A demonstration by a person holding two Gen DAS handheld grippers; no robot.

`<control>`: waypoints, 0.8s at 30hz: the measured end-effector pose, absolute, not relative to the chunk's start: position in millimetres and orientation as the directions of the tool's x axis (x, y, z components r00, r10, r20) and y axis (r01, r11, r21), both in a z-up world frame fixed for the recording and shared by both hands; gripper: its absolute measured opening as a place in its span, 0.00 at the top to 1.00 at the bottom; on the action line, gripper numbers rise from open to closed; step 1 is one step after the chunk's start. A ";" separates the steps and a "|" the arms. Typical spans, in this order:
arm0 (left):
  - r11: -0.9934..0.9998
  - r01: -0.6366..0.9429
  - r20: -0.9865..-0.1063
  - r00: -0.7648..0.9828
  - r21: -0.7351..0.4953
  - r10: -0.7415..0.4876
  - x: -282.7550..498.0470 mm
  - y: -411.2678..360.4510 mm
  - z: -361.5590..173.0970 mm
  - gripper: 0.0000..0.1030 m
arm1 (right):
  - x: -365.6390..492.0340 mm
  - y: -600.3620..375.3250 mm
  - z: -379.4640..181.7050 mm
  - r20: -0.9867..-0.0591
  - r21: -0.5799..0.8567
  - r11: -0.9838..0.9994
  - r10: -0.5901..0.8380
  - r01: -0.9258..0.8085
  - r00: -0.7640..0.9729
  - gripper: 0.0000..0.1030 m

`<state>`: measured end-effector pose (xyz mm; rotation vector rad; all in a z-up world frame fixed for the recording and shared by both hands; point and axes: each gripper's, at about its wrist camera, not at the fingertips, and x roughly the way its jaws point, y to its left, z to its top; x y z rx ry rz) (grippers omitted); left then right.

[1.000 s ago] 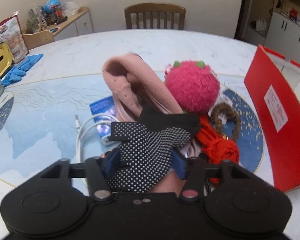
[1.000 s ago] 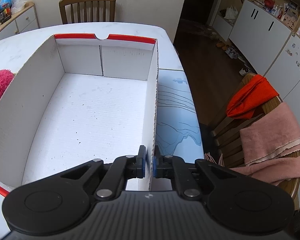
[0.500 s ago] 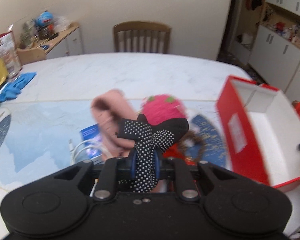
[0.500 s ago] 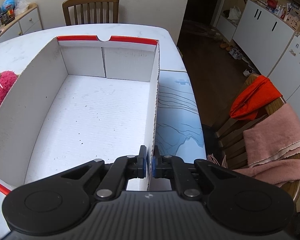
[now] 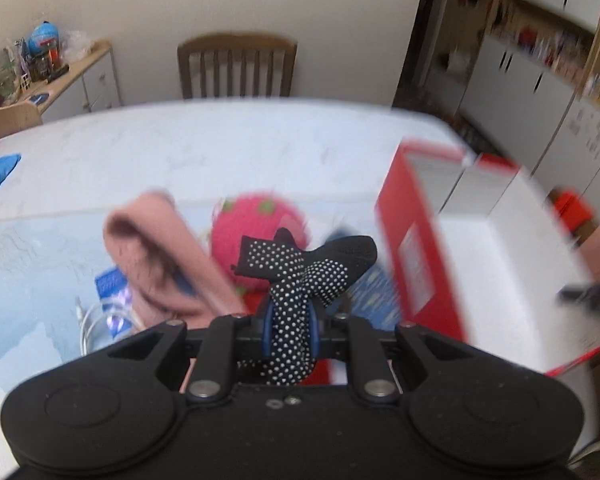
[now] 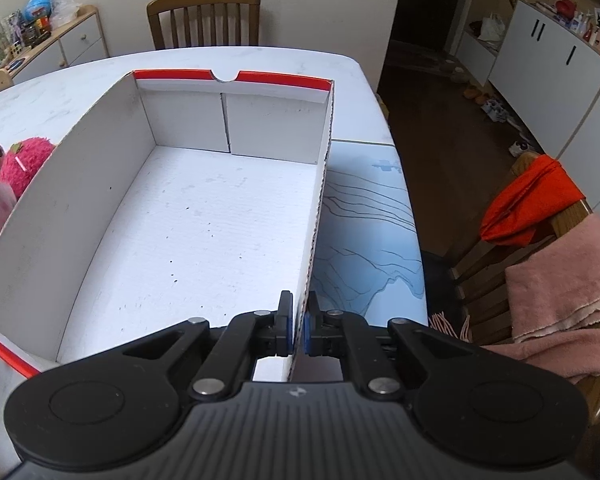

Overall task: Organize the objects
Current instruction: 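Lift the black dotted glove with the left gripper from the pile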

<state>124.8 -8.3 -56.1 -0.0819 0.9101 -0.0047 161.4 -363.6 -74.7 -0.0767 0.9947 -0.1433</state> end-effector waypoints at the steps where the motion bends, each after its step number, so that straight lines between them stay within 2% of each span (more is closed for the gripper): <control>1: 0.997 -0.045 -0.804 0.594 -0.063 -0.024 125.7 -8.0 -65.2 0.84 | 161.4 -364.7 -75.0 -0.830 -0.129 0.988 -0.152 0.080 0.537 0.95; 4: 0.996 -0.075 -0.827 0.562 -0.055 -0.003 121.3 -2.3 -82.0 0.73 | 161.6 -366.9 -74.9 -0.831 -0.128 0.989 -0.149 0.076 0.536 0.95; 6: 0.997 -0.077 -0.833 0.553 -0.025 0.022 118.7 -0.6 -86.2 0.70 | 161.6 -367.9 -74.9 -0.831 -0.131 0.988 -0.152 0.077 0.535 0.95; 8: 0.997 -0.081 -0.835 0.547 0.017 0.059 116.3 0.1 -86.9 0.54 | 161.9 -369.2 -74.7 -0.832 -0.131 0.989 -0.150 0.074 0.533 0.95; 9: 0.996 -0.078 -0.827 0.558 0.032 0.070 113.9 0.2 -85.2 0.51 | 162.0 -369.7 -74.6 -0.833 -0.131 0.988 -0.153 0.079 0.532 0.95; 11: 0.994 -0.080 -0.809 0.579 0.072 0.105 109.3 0.1 -80.5 0.33 | 162.1 -369.7 -74.3 -0.833 -0.134 0.988 -0.154 0.076 0.532 0.95; 12: 0.993 -0.080 -0.798 0.591 0.089 0.120 107.5 0.1 -77.5 0.32 | 162.6 -369.8 -74.4 -0.832 -0.135 0.988 -0.154 0.075 0.532 0.95; 16: 0.988 -0.031 -0.776 0.615 0.150 0.137 108.5 -9.7 -72.7 0.35 | 163.3 -369.8 -74.8 -0.833 -0.135 0.987 -0.160 0.085 0.530 0.95; 24: 0.986 0.023 -0.806 0.579 0.164 0.120 126.0 -19.1 -96.3 0.59 | 163.5 -370.8 -75.7 -0.832 -0.145 0.984 -0.179 0.104 0.526 0.95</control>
